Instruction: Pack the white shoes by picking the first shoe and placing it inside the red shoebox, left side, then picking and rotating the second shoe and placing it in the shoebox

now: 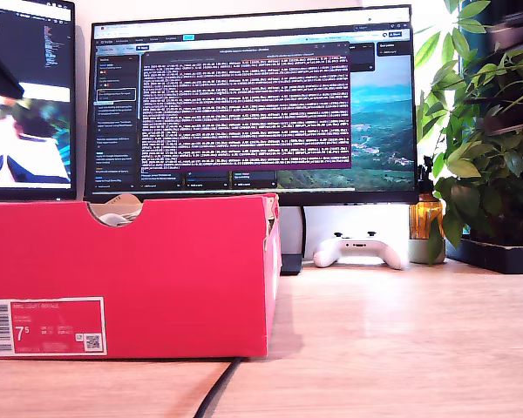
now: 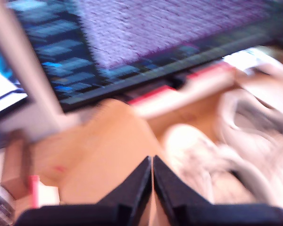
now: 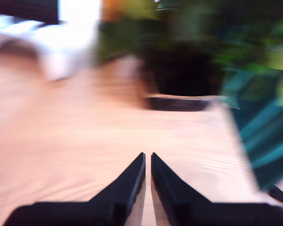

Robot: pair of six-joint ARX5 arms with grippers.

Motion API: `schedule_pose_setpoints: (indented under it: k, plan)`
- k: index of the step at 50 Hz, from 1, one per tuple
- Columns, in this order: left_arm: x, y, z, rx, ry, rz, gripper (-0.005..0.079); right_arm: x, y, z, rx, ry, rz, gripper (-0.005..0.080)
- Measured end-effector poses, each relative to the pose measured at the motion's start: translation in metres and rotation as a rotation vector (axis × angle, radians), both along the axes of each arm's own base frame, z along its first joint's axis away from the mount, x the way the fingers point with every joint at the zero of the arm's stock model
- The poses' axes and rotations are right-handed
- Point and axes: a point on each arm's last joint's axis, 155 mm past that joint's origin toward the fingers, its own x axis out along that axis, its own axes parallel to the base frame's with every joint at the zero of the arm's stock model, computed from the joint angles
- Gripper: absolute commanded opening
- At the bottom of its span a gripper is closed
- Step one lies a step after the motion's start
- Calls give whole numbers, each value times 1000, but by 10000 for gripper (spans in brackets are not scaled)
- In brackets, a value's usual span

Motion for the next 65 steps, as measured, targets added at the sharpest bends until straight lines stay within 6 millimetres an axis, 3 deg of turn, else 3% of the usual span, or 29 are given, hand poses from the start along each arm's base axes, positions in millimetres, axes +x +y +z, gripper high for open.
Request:
schedule_pose_setpoints:
  k: [6,13,18,27,41,53,65]
  plan:
    - [2,3,0,-28,-35,23,-21,-4,-5,5,9,-22,19,-2]
    - [-6,4,-40,-52,37,37,-21,-3,-2,5,27,-29,56,-2]
    - [-12,4,-63,-60,71,41,-21,-7,-2,-6,23,-17,69,-2]
    - [-12,4,-62,-93,42,48,-21,-14,0,-29,55,-29,71,-2]
    - [-24,8,-83,-109,39,71,-21,-17,0,-36,117,-124,42,-2]
    - [-36,14,-69,-113,-48,92,-21,-23,17,-47,141,-165,78,-2]
    - [-48,19,-75,-112,-72,119,-21,-31,22,-56,141,-193,93,-2]
